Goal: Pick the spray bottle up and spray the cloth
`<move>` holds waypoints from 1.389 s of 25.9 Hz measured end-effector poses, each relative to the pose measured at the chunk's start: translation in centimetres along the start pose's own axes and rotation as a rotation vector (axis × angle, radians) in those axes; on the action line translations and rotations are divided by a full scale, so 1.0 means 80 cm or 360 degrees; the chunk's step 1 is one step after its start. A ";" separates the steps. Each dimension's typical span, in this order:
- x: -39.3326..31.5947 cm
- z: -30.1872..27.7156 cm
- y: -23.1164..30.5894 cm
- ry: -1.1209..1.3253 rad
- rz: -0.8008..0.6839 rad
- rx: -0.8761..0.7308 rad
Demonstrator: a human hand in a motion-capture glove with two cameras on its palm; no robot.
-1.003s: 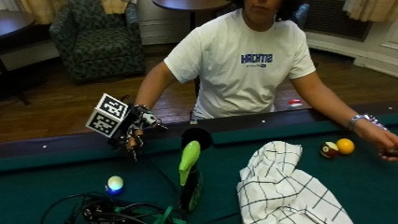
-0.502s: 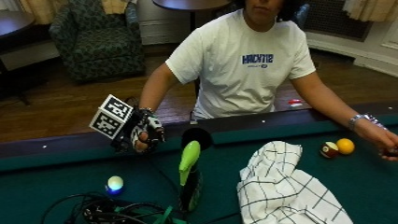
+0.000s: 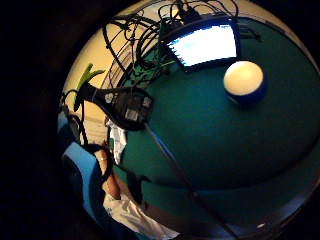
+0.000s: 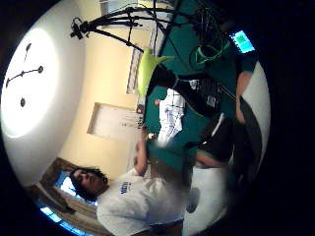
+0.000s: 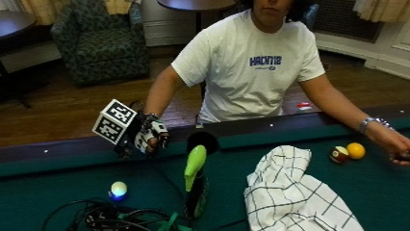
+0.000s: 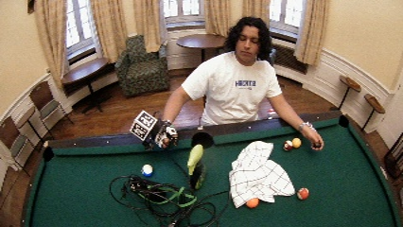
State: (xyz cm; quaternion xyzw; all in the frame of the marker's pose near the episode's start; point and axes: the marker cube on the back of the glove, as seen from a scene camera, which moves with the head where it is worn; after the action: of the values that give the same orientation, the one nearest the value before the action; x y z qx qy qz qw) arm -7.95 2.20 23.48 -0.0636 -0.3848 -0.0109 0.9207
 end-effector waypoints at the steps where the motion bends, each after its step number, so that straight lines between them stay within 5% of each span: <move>1: -0.001 0.001 0.000 -0.0004 -0.0005 -0.0006; 15: -0.002 -0.004 0.002 -0.0054 -0.0017 0.0064; 36: -0.001 0.032 -0.005 -0.0248 0.0045 -0.0224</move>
State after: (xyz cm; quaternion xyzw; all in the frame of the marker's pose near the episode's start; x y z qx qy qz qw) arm -9.80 2.12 25.25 -0.1341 -0.4525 -0.0200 0.8814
